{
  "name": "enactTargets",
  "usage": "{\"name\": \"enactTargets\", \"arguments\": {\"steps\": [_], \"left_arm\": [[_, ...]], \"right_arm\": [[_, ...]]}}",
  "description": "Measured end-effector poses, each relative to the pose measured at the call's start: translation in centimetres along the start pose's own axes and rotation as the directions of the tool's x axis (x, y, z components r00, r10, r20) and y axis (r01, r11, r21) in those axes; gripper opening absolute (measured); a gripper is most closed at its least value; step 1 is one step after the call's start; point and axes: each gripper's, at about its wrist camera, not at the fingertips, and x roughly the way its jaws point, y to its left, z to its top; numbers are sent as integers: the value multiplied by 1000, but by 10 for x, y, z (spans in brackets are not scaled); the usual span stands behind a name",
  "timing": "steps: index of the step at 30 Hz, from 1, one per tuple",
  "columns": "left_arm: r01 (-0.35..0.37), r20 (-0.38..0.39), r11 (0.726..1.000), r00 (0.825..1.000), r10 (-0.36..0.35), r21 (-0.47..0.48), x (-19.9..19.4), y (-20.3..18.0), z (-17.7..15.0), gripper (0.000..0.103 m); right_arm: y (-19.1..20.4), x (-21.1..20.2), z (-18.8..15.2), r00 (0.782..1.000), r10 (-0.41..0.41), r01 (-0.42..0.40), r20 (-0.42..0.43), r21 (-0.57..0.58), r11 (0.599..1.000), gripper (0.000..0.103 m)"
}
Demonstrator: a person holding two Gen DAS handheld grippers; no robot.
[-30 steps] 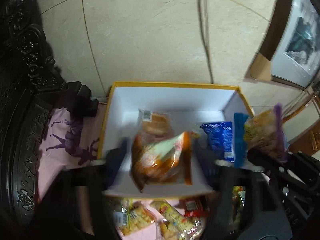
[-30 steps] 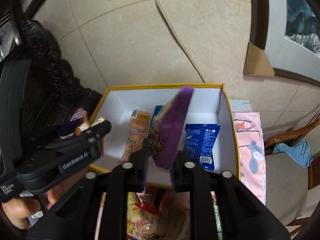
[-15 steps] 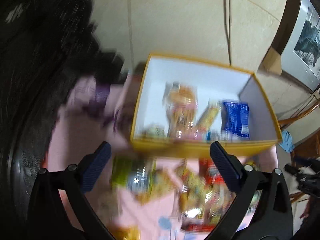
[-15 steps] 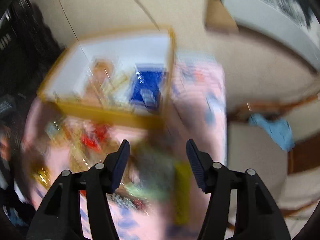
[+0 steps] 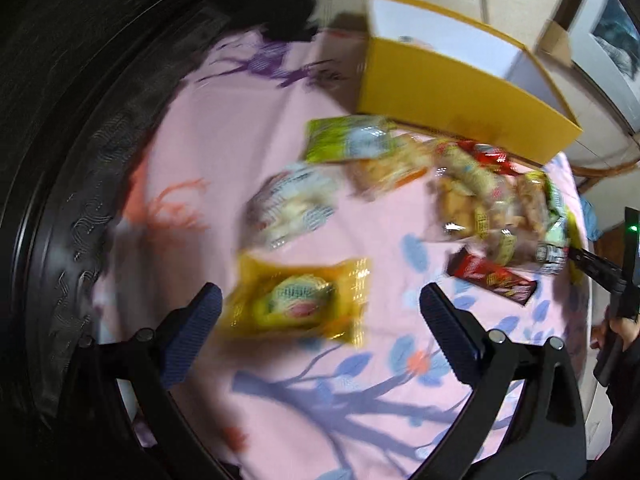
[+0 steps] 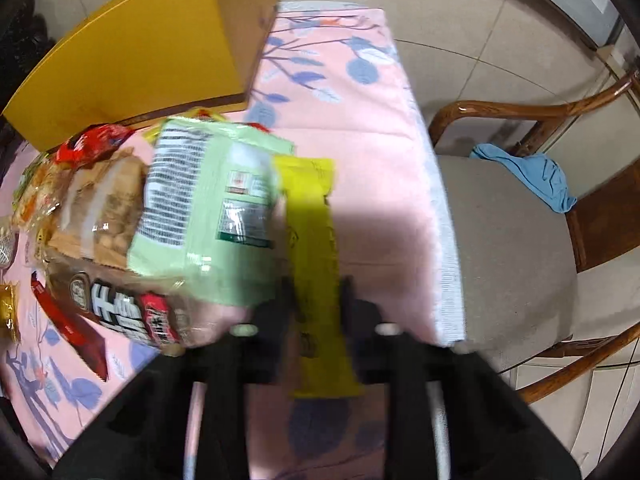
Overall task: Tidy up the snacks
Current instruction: 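Grasp the yellow stick snack with the right tool while the left tool grasps the yellow pastry pack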
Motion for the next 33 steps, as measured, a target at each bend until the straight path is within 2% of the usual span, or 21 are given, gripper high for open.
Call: {"name": "enactTargets", "arguments": {"steps": [2,6,8,10,12,14,16,19,20,22,27,31,33], "left_arm": [[-27,-18,999,999,26,-40,3,17,-6,101],[-55,-52,993,997,49,-107,17,37,-14,101],[-44,-61,993,997,38,-105,23,35,-16,101],[-37,-66,997,997,33,-64,31,24,-17,101],[-71,-93,997,993,70,-5,43,10,-19,101],[-101,-129,995,987,98,-19,50,5,-21,101],[-97,-139,991,987,84,-89,50,9,-22,101],[-56,-131,963,991,22,-262,39,21,-24,101],[-40,-121,946,993,1,-322,35,25,-24,101],[-45,-113,920,994,0,-388,36,28,-22,101],[-77,-83,863,996,41,-500,61,18,-10,101],[-176,-95,854,984,149,-490,83,12,-1,101],[-165,-87,853,986,141,-494,85,14,-3,101]], "right_arm": [[9,-1,-5,1000,26,-26,-17,10,1000,21],[23,-10,-40,994,91,-88,-63,51,995,21],[28,-16,-57,991,116,-113,-69,51,992,22],[34,-21,-72,989,128,-125,-74,39,991,22],[42,-23,-80,989,127,-126,-80,13,992,22],[47,-22,-83,989,122,-123,-84,-2,992,22],[47,-21,-83,988,128,-128,-89,5,992,22],[46,-23,-85,987,131,-130,-89,7,991,22],[46,-24,-84,988,129,-129,-91,6,992,22],[46,-23,-84,988,126,-126,-89,6,992,22],[49,-27,-84,988,126,-127,-94,-5,992,22],[47,-24,-82,986,134,-134,-102,-1,991,22],[46,-23,-82,986,136,-136,-102,4,991,22]]}}
